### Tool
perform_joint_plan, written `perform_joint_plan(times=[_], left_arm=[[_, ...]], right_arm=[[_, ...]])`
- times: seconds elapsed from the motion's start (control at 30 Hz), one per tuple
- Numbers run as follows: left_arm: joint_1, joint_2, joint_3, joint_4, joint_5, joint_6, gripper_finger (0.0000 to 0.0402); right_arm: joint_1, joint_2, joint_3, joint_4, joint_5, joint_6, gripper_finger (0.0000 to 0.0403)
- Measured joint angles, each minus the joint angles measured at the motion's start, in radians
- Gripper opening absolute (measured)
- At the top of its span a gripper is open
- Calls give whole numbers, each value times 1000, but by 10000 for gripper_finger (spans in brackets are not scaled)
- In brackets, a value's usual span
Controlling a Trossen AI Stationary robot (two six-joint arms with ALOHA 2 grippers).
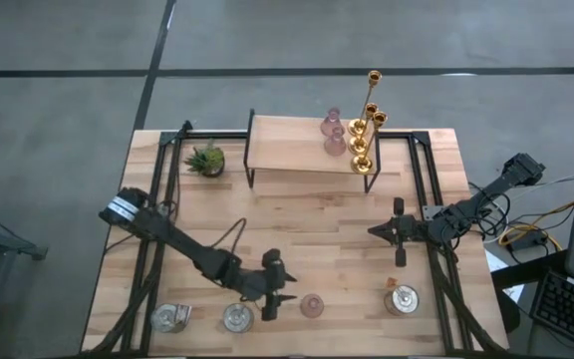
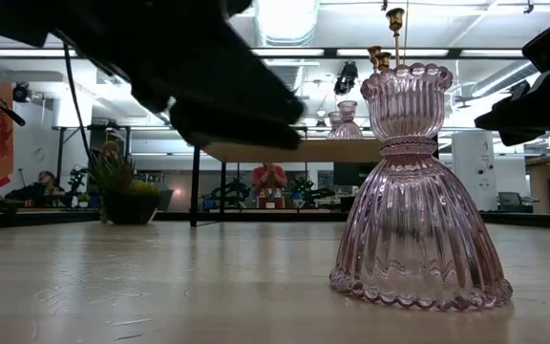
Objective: Pick & Place candle stick holders
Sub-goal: Align the red candle holder on the shelf with the red candle holders
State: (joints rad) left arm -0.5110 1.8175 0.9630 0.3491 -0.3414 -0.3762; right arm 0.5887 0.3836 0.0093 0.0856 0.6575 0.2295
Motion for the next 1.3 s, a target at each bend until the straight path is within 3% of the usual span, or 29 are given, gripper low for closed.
perform_joint_plan(times=[0.3, 0.67, 1.3], left_arm=[[-3, 161, 138, -3, 75, 15, 217], [22, 210, 280, -8, 97, 150, 217], [46, 218, 260, 64, 89, 190, 202]], right_arm=[[0, 0, 0, 2, 0, 26, 8], [0, 2, 0, -2, 0, 22, 8], [0, 5, 0, -4, -1, 30, 8]])
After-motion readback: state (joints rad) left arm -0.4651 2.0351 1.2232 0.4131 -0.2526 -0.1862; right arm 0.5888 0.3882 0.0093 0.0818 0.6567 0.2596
